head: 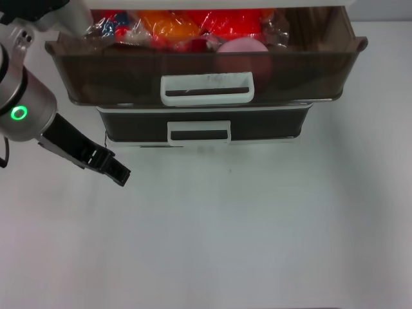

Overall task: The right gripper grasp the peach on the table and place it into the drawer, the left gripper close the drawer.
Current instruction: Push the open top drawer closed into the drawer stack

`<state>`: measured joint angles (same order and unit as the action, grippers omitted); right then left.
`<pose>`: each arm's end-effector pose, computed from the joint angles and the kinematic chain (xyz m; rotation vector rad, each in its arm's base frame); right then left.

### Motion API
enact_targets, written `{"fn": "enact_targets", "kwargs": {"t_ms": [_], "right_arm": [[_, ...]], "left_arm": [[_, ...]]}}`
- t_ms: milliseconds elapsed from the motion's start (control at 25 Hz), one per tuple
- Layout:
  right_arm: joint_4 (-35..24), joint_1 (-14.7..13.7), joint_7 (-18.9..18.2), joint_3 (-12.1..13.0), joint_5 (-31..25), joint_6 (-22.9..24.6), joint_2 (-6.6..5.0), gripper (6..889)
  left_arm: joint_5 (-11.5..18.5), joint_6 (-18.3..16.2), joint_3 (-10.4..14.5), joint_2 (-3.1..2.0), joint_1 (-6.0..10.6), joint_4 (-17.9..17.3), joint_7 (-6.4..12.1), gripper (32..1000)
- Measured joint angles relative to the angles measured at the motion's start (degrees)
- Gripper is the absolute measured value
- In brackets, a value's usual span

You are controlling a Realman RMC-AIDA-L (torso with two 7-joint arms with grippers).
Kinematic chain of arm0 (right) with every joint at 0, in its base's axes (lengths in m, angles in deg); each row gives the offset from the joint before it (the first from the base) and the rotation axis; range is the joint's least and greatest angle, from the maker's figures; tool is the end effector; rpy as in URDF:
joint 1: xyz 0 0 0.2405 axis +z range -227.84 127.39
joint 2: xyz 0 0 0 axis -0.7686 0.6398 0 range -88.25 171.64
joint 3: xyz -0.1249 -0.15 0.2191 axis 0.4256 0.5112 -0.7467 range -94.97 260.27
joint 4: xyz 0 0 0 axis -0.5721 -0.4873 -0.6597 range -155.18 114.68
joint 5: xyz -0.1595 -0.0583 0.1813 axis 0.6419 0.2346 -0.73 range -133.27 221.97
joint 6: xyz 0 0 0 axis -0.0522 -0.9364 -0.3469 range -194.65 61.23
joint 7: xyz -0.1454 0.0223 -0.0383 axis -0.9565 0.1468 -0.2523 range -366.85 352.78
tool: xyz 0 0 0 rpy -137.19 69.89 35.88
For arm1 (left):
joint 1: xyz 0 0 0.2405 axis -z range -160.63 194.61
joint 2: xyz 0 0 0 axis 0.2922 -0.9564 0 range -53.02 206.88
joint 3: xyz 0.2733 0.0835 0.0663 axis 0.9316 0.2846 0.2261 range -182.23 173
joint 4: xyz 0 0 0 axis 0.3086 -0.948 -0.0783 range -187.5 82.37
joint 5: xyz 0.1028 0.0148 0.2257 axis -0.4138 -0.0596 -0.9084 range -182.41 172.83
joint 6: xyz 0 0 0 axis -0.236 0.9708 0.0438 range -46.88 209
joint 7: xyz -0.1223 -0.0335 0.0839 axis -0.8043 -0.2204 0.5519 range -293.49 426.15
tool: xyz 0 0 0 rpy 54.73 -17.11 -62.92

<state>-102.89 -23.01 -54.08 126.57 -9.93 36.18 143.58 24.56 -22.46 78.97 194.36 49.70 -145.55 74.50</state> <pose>0.2616 0.3894 0.2172 -2.4142 0.9565 0.0469 -0.1664 0.3755 0.0091 -2.3585 -1.2426 0.5528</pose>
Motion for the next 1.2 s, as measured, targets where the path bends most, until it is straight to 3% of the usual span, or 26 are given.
{"fn": "enact_targets", "kwargs": {"t_ms": [160,320,440,600,800,920,1200], "right_arm": [[1.9,-0.3,-4.0,0.0,7.2,0.0,1.12,876],[7.4,-0.9,-9.9,0.0,13.3,-0.9,3.57,876],[12.5,-0.8,-12.8,-0.1,15.6,-2.6,4.23,876],[18.4,0.1,-14.6,-0.1,16.9,-4.5,4.43,876],[20.0,0.2,-14.9,-0.1,17.0,-4.8,4.45,876],[20.2,0.2,-14.9,0.0,17.0,-4.8,4.45,876],[23.4,0.9,-15.1,0.6,17.1,-6.4,4.46,876]], "left_arm": [[0.0,-0.3,0.0,0.10,-1.11,-1.5,0.00,816],[0.5,-0.7,0.0,0.21,-1.46,-2.0,0.05,816],[2.0,-1.3,0.5,0.23,-1.70,-3.3,0.65,816],[4.0,-2.6,3.5,0.32,-2.61,-6.8,2.86,816],[6.5,-3.4,9.0,0.29,-2.93,-11.8,5.01,816],[6.6,-3.4,11.4,0.20,-1.80,-13.4,5.27,816],[7.2,-3.4,16.4,0.12,3.92,-15.7,6.31,816]]}}
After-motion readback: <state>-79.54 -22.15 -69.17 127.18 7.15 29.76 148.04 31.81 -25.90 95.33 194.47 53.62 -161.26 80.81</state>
